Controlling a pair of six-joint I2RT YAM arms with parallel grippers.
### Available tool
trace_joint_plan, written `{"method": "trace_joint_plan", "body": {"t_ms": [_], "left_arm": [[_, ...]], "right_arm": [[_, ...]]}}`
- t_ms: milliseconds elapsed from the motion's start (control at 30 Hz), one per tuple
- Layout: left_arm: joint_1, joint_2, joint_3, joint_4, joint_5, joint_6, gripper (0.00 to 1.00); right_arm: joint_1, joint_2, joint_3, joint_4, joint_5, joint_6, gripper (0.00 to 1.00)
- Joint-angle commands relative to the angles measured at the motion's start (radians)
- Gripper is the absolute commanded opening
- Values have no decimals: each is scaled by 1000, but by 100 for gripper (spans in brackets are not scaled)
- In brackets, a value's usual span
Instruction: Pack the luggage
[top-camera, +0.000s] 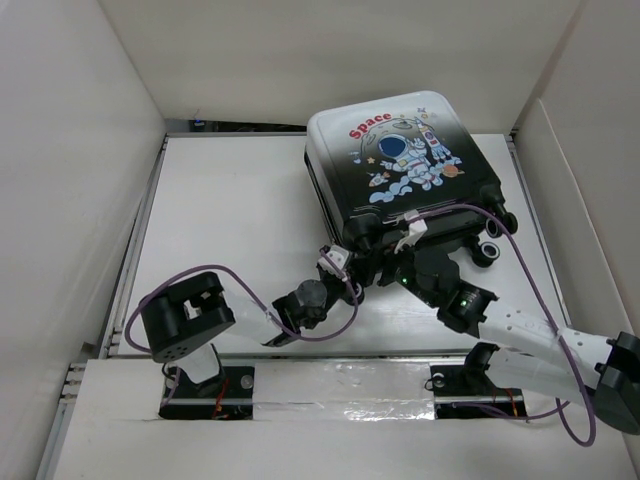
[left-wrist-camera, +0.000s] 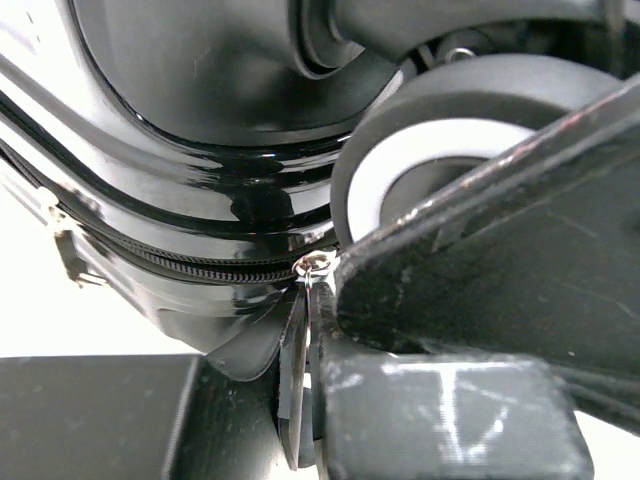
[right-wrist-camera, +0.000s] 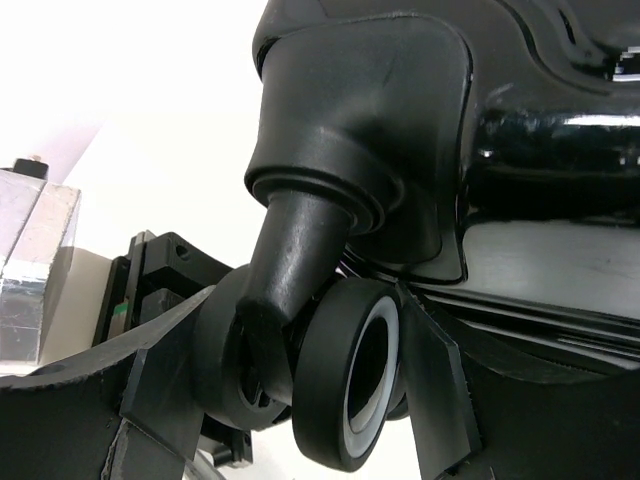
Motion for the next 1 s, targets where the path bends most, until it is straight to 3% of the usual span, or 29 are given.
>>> {"method": "trace_joint_plan", "body": {"t_ms": [0, 400, 533, 667, 800, 833, 933, 967], "left_arm": [[39, -112, 23, 455, -253, 141, 0], [164, -358, -51, 42, -425, 196, 0], [243, -399, -65, -16, -359, 161, 0], [233, -415, -104, 28, -263, 121, 0], [233, -439, -118, 33, -247, 100, 0], [233, -448, -124, 27, -252, 98, 0], [252, -502, -161, 1, -247, 67, 0], [261, -542, -189, -4, -249, 38, 0]], "right_arm": [[35, -100, 8, 104, -63, 36, 0], [-2, -168, -5, -25, 25, 11, 0], [-2, -183, -20, -27, 28, 2, 0], [-2, -142, 11, -27, -33, -22, 0], [9, -58, 84, 28, -79, -35, 36], [9, -15, 97, 42, -86, -33, 55], [9, 69, 159, 99, -101, -13, 79], [18, 135, 175, 139, -115, 7, 83]]}}
